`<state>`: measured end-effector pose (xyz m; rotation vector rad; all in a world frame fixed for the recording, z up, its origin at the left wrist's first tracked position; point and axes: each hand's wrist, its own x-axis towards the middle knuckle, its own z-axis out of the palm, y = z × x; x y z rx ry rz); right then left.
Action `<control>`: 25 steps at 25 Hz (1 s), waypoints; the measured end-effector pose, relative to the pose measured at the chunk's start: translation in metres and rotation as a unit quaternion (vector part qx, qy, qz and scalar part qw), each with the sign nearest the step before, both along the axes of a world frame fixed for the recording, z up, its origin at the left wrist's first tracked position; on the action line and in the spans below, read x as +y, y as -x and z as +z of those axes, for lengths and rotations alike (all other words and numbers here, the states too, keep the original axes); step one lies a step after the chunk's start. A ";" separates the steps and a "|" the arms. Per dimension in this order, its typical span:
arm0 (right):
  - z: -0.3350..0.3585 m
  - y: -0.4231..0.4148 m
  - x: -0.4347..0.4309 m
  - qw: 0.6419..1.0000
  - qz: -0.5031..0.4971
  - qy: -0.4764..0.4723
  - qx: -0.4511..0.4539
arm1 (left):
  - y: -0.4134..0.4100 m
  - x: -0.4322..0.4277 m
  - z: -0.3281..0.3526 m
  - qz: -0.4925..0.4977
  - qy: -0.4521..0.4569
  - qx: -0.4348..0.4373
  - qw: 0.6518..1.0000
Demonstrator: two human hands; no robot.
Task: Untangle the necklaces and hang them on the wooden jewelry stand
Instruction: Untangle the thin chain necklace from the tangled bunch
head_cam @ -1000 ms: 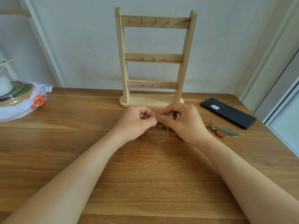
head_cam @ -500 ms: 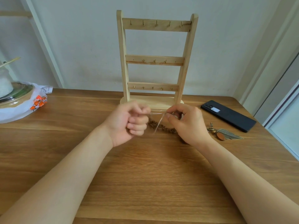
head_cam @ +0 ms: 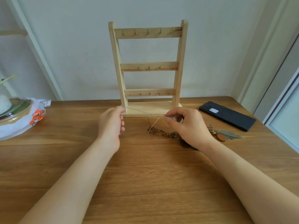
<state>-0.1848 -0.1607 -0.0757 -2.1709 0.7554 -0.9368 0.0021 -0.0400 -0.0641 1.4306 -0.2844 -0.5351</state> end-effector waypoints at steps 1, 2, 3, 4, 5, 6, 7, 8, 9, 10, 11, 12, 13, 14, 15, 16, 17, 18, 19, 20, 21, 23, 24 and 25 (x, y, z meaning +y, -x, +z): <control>0.000 -0.001 0.001 1.000 0.002 0.003 0.000 | 0.002 0.000 0.000 0.016 0.008 -0.057 0.998; 0.001 -0.001 0.002 1.000 0.006 0.006 -0.001 | 0.005 0.001 0.002 0.028 0.018 -0.130 0.991; 0.001 -0.002 0.003 1.000 0.008 0.009 -0.005 | 0.008 0.003 0.004 0.025 0.030 -0.210 0.977; 0.002 -0.002 0.003 1.000 0.011 0.013 -0.008 | 0.013 0.004 0.005 0.005 0.036 -0.291 0.956; 0.003 -0.002 0.004 1.000 0.016 0.019 -0.012 | 0.017 0.004 0.006 -0.030 0.026 -0.356 0.933; 0.003 -0.002 0.006 0.999 0.021 0.026 -0.017 | 0.022 0.004 0.006 -0.078 0.003 -0.402 0.912; 0.003 -0.002 0.008 0.999 0.027 0.036 -0.021 | 0.026 0.003 0.005 -0.126 -0.026 -0.426 0.895; 0.003 -0.002 0.009 0.998 0.033 0.047 -0.024 | 0.028 0.003 0.003 -0.166 -0.050 -0.433 0.885; 0.004 -0.003 0.010 0.997 0.036 0.058 -0.025 | 0.030 0.003 0.001 -0.195 -0.063 -0.427 0.881; 0.003 -0.003 0.011 0.997 0.034 0.065 -0.028 | 0.030 0.002 -0.001 -0.214 -0.068 -0.418 0.880; 0.004 -0.003 0.012 0.997 0.034 0.071 -0.026 | 0.030 0.002 -0.003 -0.216 -0.070 -0.412 0.883; 0.004 -0.003 0.012 0.997 0.033 0.072 -0.022 | 0.029 0.002 -0.004 -0.213 -0.073 -0.409 0.884; 0.004 -0.002 0.011 0.997 0.033 0.067 -0.020 | 0.029 0.001 -0.003 -0.211 -0.076 -0.412 0.883; 0.005 -0.002 0.011 0.998 0.038 0.057 -0.015 | 0.027 0.001 -0.002 -0.208 -0.077 -0.416 0.882; 0.006 -0.001 0.011 0.998 0.047 0.048 -0.007 | 0.027 0.002 -0.002 -0.205 -0.079 -0.418 0.881; 0.007 -0.001 0.010 0.998 0.055 0.037 0.000 | 0.027 0.003 -0.001 -0.204 -0.082 -0.426 0.878; 0.007 0.000 0.010 0.998 0.062 0.026 0.006 | 0.028 0.005 0.000 -0.201 -0.084 -0.440 0.871; 0.008 0.000 0.009 0.997 0.067 0.020 0.013 | 0.029 0.005 0.000 -0.194 -0.084 -0.456 0.864; 0.008 0.000 0.009 0.997 0.069 0.017 0.019 | 0.030 0.006 0.000 -0.185 -0.086 -0.477 0.855; 0.007 0.000 0.008 0.997 0.067 0.014 0.023 | 0.032 0.006 0.000 -0.179 -0.090 -0.498 0.844; 0.007 0.000 0.008 0.998 0.064 0.010 0.024 | 0.032 0.007 -0.001 -0.174 -0.094 -0.518 0.832; 0.007 -0.001 0.008 0.998 0.061 0.009 0.020 | 0.030 0.005 -0.003 -0.164 -0.101 -0.547 0.815; 0.007 -0.001 0.009 0.998 0.060 0.012 0.015 | 0.029 0.004 -0.003 -0.161 -0.102 -0.546 0.816; 0.008 0.000 0.009 0.998 0.059 0.016 0.010 | 0.028 0.004 -0.003 -0.162 -0.097 -0.535 0.824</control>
